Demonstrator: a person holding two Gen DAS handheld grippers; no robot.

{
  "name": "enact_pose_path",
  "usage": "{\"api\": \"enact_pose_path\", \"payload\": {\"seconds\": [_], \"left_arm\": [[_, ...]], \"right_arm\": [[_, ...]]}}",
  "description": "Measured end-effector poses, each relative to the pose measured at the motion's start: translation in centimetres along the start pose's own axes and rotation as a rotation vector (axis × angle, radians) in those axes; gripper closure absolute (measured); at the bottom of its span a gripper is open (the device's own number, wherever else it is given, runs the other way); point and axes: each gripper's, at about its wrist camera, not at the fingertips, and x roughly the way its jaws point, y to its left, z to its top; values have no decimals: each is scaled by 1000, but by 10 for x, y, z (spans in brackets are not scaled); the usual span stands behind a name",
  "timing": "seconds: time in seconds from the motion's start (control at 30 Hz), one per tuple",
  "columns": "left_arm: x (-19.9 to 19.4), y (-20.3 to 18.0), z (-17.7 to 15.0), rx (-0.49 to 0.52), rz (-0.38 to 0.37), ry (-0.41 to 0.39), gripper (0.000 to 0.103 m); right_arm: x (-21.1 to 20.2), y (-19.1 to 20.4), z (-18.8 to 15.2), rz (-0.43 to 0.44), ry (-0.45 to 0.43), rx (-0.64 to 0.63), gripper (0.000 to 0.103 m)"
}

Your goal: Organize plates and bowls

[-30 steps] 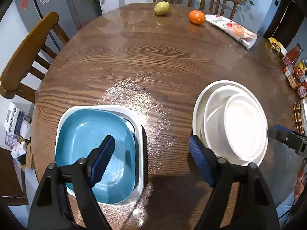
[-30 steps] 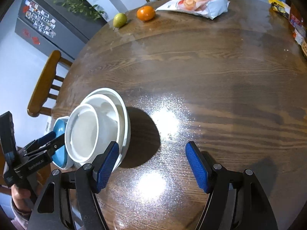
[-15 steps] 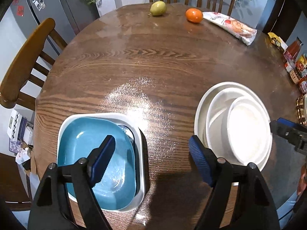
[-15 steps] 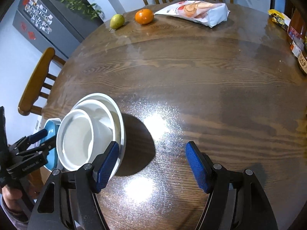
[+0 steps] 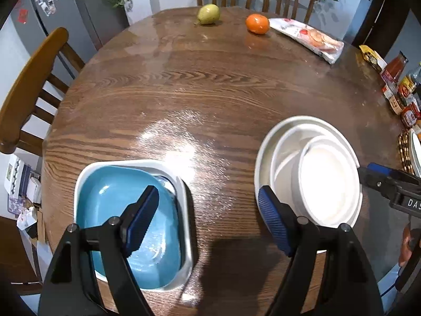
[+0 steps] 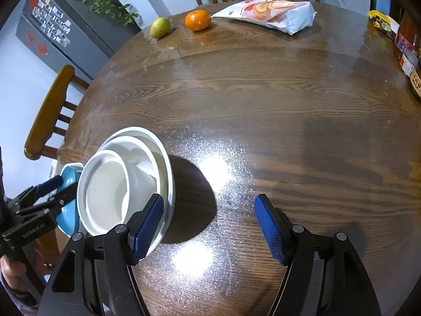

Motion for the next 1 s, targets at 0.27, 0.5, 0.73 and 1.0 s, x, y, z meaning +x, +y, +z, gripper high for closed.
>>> {"api": "enact_pose_path", "payload": {"seconds": [0.27, 0.5, 0.73, 1.0], "left_arm": [[10, -6, 4, 23, 19, 19, 24], [11, -8, 5, 32, 13, 19, 31], [14, -13, 7, 42, -9, 25, 38], [13, -14, 7, 51, -13, 22, 37]], "right_arm": [[0, 0, 0, 8, -1, 7, 30], [2, -1, -1, 40, 5, 20, 32], [20, 14, -6, 67, 72, 3, 48], [7, 9, -5, 46, 29, 28, 48]]}}
